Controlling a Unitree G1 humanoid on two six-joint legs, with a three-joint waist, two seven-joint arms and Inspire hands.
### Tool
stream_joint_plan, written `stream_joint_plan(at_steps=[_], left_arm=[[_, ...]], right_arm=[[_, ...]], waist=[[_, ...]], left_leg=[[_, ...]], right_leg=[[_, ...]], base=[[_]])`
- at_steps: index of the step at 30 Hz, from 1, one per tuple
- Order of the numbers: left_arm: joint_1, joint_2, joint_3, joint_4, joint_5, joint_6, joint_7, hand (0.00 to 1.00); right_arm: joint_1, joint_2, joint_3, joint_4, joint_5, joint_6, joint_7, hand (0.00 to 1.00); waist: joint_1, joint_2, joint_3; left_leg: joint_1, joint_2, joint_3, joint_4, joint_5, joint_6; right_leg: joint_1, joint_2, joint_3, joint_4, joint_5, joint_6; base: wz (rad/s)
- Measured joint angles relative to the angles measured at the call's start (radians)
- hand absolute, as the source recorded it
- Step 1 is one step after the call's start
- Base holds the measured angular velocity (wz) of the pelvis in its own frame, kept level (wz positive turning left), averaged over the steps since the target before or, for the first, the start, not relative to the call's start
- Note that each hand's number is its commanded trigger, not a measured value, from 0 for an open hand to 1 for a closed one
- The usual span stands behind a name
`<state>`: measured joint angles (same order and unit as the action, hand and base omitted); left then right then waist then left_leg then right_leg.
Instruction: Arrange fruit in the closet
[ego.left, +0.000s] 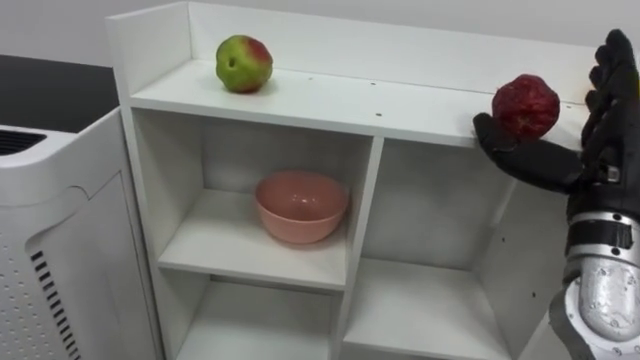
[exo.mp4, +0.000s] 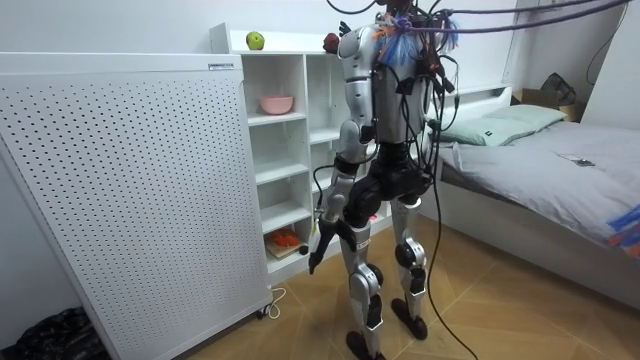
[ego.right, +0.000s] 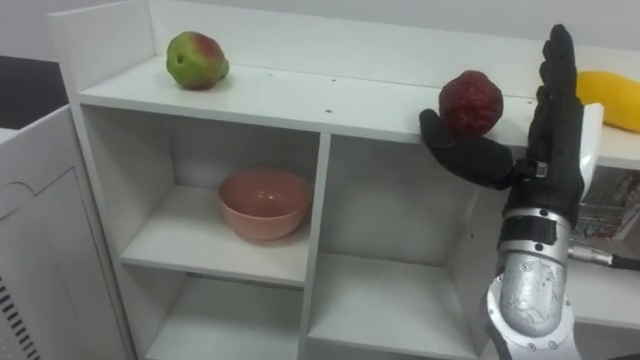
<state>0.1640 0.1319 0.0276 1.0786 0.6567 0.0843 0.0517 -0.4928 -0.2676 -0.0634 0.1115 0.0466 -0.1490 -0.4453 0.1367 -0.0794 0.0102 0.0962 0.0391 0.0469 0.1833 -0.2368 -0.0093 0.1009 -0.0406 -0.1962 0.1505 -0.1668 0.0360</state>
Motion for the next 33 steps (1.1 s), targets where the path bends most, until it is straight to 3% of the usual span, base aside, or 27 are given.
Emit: stream_joint_plan(at_steps=[12,18,26,33], left_arm=[[0.003,0.003,-0.012,-0.005,0.01,0.02,0.003,0.0],[0.003,0.006,-0.014,-0.007,0.004,0.021,0.004,0.0],[0.004,0.006,-0.01,-0.007,0.006,0.02,0.003,0.0],[0.003,0.009,-0.01,-0.003,0.007,0.007,0.011,0.0]], right_arm=[[-0.013,-0.054,0.012,0.035,0.013,0.028,0.057,1.0],[-0.018,-0.054,0.015,0.039,0.036,0.034,0.069,1.0],[-0.029,-0.054,0.013,0.027,0.03,0.035,0.077,1.0],[-0.012,-0.053,0.044,-0.161,0.033,0.055,0.122,1.0]], waist=[[0.005,0.003,-0.0093],[0.006,-0.01,-0.0023],[0.006,-0.014,-0.0029],[0.001,-0.005,-0.0052]], left_leg=[[0.003,0.0,-0.003,0.004,0.0,0.0],[0.002,0.0,-0.003,0.006,0.001,-0.001],[0.0,0.0,0.001,0.007,0.001,-0.001],[-0.01,0.0,-0.003,0.007,0.001,-0.001]], right_leg=[[0.005,0.0,0.002,0.001,0.0,0.0],[0.005,0.0,0.002,0.002,0.0,0.0],[0.003,0.0,0.001,0.002,0.0,0.0],[-0.008,0.002,0.025,0.002,0.0,-0.001]], base=[[0.0],[0.0],[0.0],[-0.01]])
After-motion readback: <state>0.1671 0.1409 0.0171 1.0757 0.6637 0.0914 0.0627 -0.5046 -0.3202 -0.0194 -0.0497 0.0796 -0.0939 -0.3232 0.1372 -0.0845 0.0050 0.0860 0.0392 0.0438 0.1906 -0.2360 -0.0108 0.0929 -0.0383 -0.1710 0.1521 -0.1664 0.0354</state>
